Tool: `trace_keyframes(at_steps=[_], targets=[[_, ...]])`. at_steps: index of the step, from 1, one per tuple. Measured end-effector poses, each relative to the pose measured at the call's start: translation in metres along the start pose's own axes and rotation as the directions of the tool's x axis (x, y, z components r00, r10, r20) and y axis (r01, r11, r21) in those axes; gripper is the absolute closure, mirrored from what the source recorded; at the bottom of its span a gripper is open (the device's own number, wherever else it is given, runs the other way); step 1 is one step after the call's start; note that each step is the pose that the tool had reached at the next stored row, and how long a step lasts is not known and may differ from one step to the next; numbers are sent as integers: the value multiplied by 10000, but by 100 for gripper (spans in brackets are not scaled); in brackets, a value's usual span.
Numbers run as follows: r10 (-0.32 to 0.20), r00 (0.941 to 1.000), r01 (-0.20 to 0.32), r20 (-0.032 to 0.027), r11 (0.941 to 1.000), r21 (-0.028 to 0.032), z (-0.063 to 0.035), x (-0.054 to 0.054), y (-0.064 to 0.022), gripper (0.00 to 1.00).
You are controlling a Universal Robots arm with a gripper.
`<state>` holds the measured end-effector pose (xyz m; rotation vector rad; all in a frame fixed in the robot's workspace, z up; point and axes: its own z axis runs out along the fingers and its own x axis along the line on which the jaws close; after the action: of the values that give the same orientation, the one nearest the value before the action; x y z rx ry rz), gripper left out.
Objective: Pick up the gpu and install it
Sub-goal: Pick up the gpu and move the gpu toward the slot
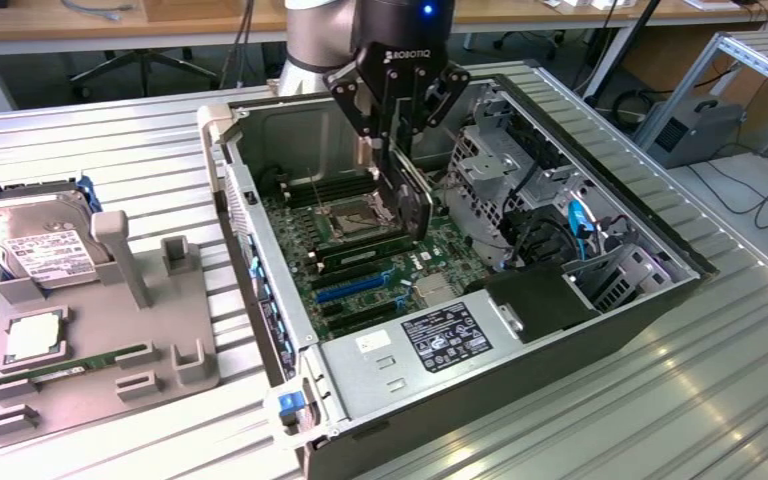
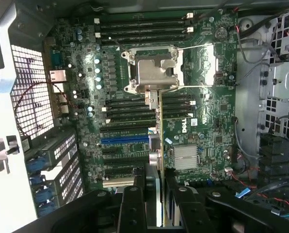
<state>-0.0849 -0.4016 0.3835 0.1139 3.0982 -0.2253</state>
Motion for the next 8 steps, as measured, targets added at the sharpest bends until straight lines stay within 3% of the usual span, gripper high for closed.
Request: trace_keyframes(at_steps=[8], targets=[[-1,10000,1,4,10000,42,20,-50,53,73]])
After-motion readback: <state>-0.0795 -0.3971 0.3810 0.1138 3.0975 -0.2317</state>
